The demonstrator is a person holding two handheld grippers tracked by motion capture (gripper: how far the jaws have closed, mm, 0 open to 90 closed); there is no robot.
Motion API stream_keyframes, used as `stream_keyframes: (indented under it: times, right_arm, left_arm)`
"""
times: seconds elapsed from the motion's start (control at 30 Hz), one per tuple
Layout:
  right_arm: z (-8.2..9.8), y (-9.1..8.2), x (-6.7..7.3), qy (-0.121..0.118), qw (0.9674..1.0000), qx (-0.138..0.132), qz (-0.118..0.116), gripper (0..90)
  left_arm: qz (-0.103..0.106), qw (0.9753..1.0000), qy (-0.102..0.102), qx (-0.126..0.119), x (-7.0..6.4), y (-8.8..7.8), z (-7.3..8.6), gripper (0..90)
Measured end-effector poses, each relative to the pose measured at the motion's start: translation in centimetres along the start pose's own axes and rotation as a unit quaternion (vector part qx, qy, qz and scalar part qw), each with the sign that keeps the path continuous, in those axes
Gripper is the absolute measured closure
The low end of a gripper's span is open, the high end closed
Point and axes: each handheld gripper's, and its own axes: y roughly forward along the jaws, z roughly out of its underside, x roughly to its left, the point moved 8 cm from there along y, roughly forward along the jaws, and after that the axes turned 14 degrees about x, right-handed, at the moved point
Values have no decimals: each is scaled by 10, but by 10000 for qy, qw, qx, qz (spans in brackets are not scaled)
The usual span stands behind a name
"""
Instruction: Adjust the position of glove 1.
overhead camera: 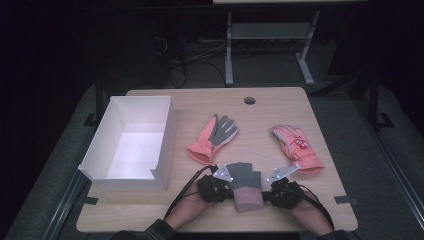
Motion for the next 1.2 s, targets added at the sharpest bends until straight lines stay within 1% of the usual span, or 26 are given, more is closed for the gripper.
stream_keyframes:
  times: [0.03, 0.1, 0.17, 0.23, 0.27, 0.37, 0.4, 0.47, 0.5, 0.53, 0.57, 0.6, 0.63, 0.7, 0.77, 0.83, 0.87, 0.9, 0.97, 1.0, 1.03, 1.07, 1.1, 1.13, 1.17, 1.2]
  right_arm:
    - [0, 0, 2, -21, 10000, -2, -62, 900]
    - [-1, 1, 3, -16, 10000, 0, -64, 900]
    - [-2, 2, 7, -42, 9999, -12, -109, 900]
    - [-6, 4, 11, -142, 9998, -10, -129, 900]
    - [-7, 5, 13, -196, 9997, -20, -138, 900]
    - [-14, 7, 21, -277, 9994, -14, -209, 900]
    - [-19, 10, 26, -359, 9990, -40, -260, 900]
    - [-21, 11, 29, -370, 9990, -38, -266, 900]
    - [-23, 13, 32, -429, 9987, -37, -282, 900]
    - [-28, 15, 38, -470, 9983, -60, -340, 900]
    - [-28, 15, 38, -470, 9983, -60, -340, 900]
    - [-34, 19, 44, -544, 9977, -58, -396, 900]
    - [-34, 19, 44, -544, 9977, -58, -396, 900]
    - [-39, 23, 50, -646, 9970, -69, -417, 900]
    - [-47, 28, 58, -745, 9961, -126, -459, 900]
    - [-51, 30, 61, -790, 9956, -145, -488, 900]
    - [-51, 30, 61, -790, 9956, -145, -488, 900]
    - [-50, 29, 62, -791, 9954, -150, -512, 900]
    - [-49, 27, 61, -809, 9953, -185, -498, 900]
    - [-44, 20, 56, -709, 9960, -260, -482, 884]
    - [-44, 20, 56, -709, 9960, -260, -482, 884]
    - [-39, 14, 48, -593, 9968, -327, -421, 845]
    - [-39, 14, 48, -593, 9968, -327, -421, 845]
    - [-34, 6, 37, -416, 9977, -401, -354, 796]
    - [-34, 6, 37, -416, 9977, -401, -354, 796]
    - [-29, -1, 26, -230, 9982, -494, -266, 732]
  left_arm:
    - [-4, 10000, -5, 18, 2, -3, 2, 898]
    - [-32, 10000, 9, 17, 4, -4, 2, 898]
    - [-67, 10000, -25, 6, 6, -6, 3, 898]
    - [-110, 9999, -94, -12, 10, -9, 5, 898]
    - [-138, 9999, -76, 20, 13, -11, 7, 898]
    - [-175, 9996, -207, -17, 22, -16, 11, 898]
    - [-197, 9995, -262, -31, 28, -19, 13, 898]
    - [-207, 9993, -306, -31, 31, -20, 14, 898]
    - [-236, 9992, -333, -8, 34, -21, 15, 898]
    - [-283, 9986, -442, -22, 40, -22, 16, 898]
    - [-283, 9986, -442, -22, 40, -22, 16, 898]
    - [-319, 9980, -544, -77, 45, -25, 17, 898]
    - [-319, 9980, -544, -77, 45, -25, 17, 898]
    - [-378, 9975, -589, -105, 50, -28, 19, 898]
    - [-448, 9964, -713, -141, 57, -31, 21, 898]
    - [-483, 9959, -747, -135, 60, -33, 22, 897]
    - [-483, 9959, -747, -135, 60, -33, 22, 889]
    - [-531, 9949, -828, -202, 61, -34, 20, 879]
    - [-567, 9948, -823, -176, 62, -35, 20, 872]
    - [-663, 9941, -842, -191, 64, -38, 19, 844]
    - [-663, 9941, -842, -191, 64, -38, 19, 830]
    - [-673, 9928, -946, -297, 65, -43, 16, 806]
    - [-673, 9928, -946, -297, 65, -43, 16, 785]
    - [-729, 9927, -917, -276, 64, -51, 15, 769]
    - [-729, 9927, -917, -276, 64, -51, 15, 739]
    - [-739, 9923, -927, -365, 63, -58, 13, 698]
